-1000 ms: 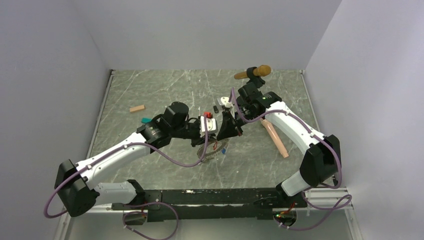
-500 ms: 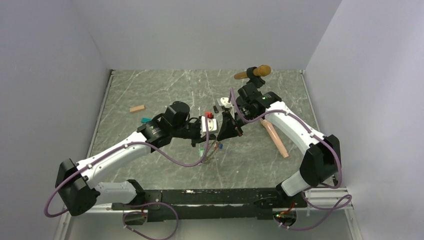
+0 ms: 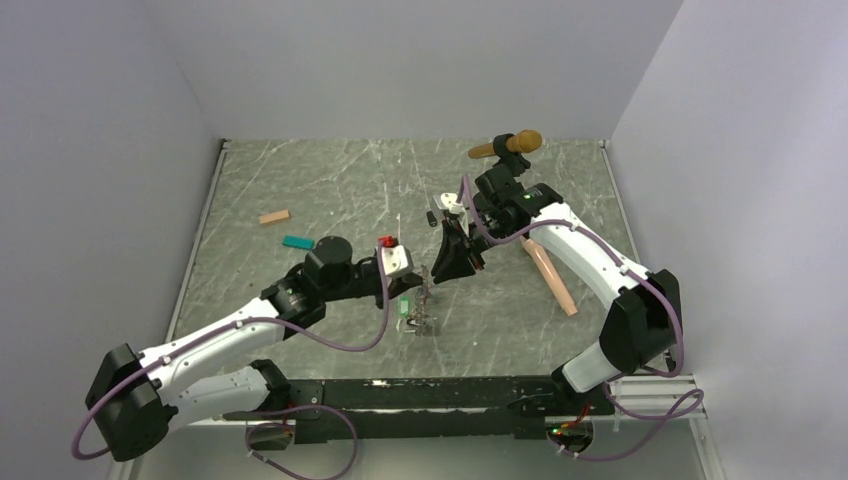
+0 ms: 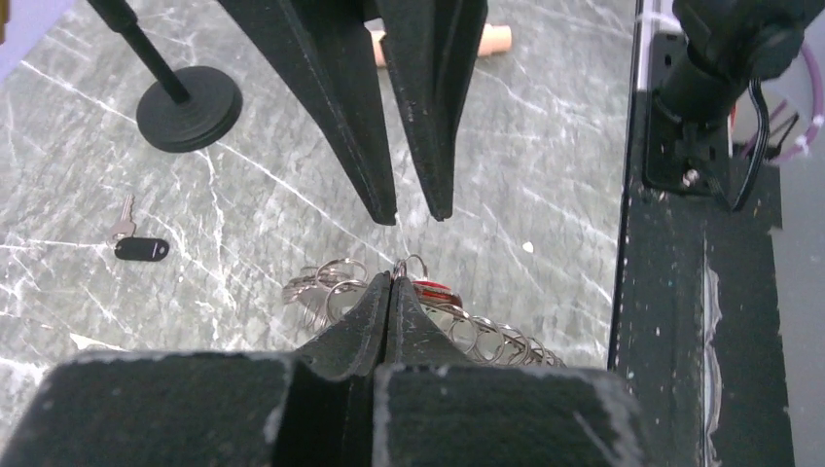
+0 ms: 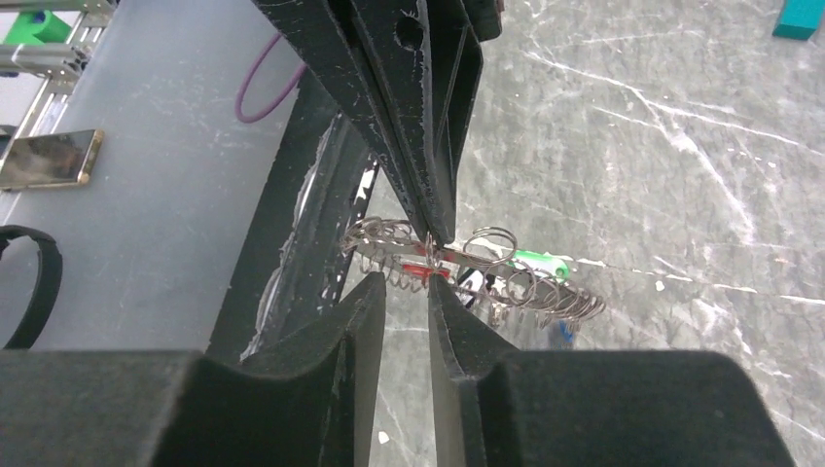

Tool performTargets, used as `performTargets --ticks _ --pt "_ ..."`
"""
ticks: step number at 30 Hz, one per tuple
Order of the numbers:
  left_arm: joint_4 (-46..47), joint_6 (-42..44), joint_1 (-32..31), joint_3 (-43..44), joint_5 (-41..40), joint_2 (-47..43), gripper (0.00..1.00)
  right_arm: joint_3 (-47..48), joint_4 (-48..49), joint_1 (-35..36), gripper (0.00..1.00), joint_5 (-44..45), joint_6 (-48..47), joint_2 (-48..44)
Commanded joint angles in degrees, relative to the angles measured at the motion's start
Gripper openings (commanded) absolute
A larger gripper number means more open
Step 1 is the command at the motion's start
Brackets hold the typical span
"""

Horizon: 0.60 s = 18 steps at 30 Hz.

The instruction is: Put the keys on the keyring

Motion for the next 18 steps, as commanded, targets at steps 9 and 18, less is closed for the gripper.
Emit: performTargets --ticks 9,18 --pt "40.24 -16.88 -0.05 -11.44 -3.07 -2.34 0.0 0.58 4.05 0.15 0.36 -3.47 2.7 0.18" --pt "56.98 -21.47 -0.05 -18.54 -5.85 -0.31 0.0 0.92 4.13 -0.11 0.35 -3.15 2.82 -0.37"
